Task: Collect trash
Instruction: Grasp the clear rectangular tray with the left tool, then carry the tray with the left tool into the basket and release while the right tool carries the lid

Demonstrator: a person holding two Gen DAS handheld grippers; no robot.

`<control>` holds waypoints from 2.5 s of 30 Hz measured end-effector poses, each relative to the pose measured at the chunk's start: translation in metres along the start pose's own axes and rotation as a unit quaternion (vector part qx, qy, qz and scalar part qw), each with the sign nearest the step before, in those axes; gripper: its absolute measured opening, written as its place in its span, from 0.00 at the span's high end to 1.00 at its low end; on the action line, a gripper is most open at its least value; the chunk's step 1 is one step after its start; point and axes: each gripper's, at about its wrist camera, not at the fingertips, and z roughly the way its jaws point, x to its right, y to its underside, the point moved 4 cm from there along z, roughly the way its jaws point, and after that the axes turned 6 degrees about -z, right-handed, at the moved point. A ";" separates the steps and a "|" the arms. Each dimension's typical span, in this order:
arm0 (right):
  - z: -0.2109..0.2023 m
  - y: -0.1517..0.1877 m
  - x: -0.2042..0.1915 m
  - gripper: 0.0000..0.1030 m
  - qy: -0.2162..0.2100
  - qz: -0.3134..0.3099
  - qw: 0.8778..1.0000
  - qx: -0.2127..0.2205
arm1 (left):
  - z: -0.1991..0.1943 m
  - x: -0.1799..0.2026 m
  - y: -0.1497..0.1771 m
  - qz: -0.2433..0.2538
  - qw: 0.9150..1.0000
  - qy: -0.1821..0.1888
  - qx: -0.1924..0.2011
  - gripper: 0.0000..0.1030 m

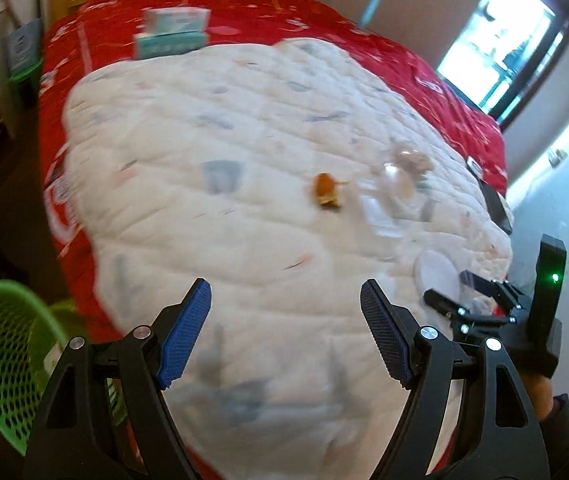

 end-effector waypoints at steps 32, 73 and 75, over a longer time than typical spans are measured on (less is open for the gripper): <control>-0.026 0.029 0.038 0.14 -0.029 0.037 0.999 0.007 | 0.130 0.098 -0.031 0.079 0.996 -0.025 -0.033 0.55; -0.075 0.012 -0.183 0.14 -0.132 -0.103 0.985 0.035 | -0.118 -0.195 0.091 -0.144 0.982 -0.094 0.083 0.55; -0.074 0.011 -0.192 0.14 -0.137 -0.110 0.984 0.034 | -0.122 -0.216 0.100 -0.163 0.977 -0.107 0.080 0.55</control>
